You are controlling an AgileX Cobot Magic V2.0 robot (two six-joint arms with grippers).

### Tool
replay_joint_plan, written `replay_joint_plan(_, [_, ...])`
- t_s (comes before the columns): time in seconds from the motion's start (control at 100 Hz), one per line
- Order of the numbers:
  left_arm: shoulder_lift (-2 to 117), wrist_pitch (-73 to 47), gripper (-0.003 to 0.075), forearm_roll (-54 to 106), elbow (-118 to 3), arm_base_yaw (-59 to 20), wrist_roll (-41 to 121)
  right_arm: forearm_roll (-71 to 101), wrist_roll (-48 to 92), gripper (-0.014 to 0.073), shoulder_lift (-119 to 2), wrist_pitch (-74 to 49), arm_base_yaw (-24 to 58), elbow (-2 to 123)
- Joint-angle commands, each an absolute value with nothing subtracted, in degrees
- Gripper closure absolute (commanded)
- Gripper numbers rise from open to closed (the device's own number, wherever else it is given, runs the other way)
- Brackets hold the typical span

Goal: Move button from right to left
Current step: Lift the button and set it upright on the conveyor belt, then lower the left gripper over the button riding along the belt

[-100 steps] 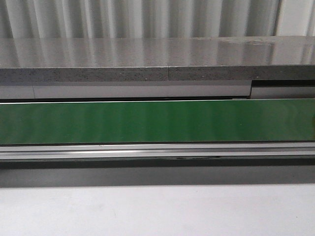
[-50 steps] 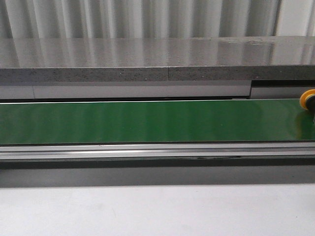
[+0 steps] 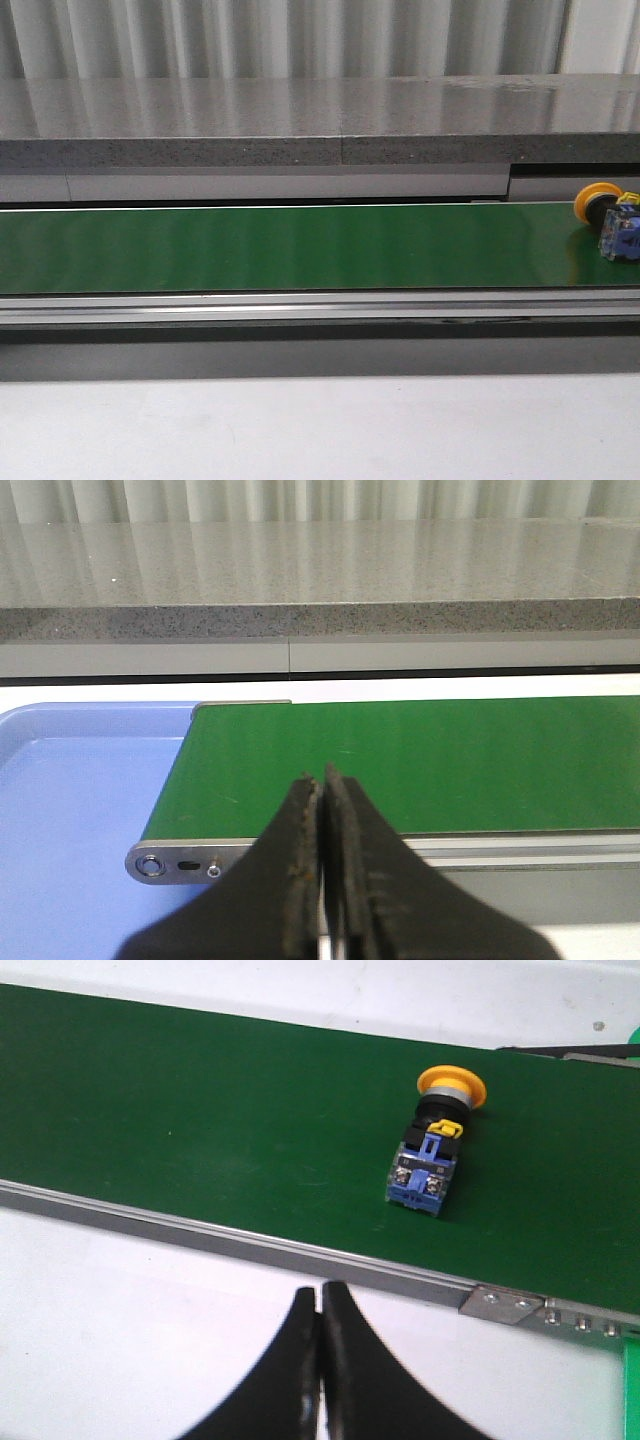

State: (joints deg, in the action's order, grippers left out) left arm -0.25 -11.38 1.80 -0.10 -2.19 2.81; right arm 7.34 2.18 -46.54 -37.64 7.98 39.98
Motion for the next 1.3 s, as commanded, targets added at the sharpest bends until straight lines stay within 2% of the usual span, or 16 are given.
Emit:
replay_joint_plan(0.0, [-2.24,-7.02,0.0740,2.09,1.33,-2.13,2.18,7.82,2.89,0.0659,-41.26,-32.55,8.39,37.98])
replay_joint_plan(0.31, [-2.24,-6.94,0.0740,1.98,1.33,-2.13,2.18,7.82,2.90,0.0659,-24.27,-30.57,8.39,27.51])
replay_joint_plan(0.56, [-2.24,-5.30,0.0740,1.98,1.33,-2.13,2.18,7.82,2.90,0.0659,-14.19,-27.68,8.39,24.43])
replay_joint_plan(0.69, [-2.24,-1.98,0.0740,1.98,0.75,-2.13,2.18,7.82,2.90,0.0659,-13.11,-27.98,8.39,24.43])
replay_joint_plan(0.81, [-0.87,-5.38,0.0740,0.00,-3.29,-2.13,2.61,7.82,2.90,0.0659,-13.11,-28.05,8.39,24.43])
replay_joint_plan(1.11, [13.94,-20.83,0.0740,0.55,-20.18,-2.13,2.61,7.82,2.90,0.0659,-13.11,-28.05,8.39,24.43])
replay_joint_plan(1.24, [19.44,-19.54,0.0734,1.67,-21.92,-2.13,2.61,7.82,2.90,0.0659,-13.11,-28.05,8.39,24.43])
replay_joint_plan(1.29, [20.87,-18.86,0.0707,3.13,-21.92,-2.13,2.61,7.82,2.90,0.0659,-13.11,-28.05,8.39,24.43])
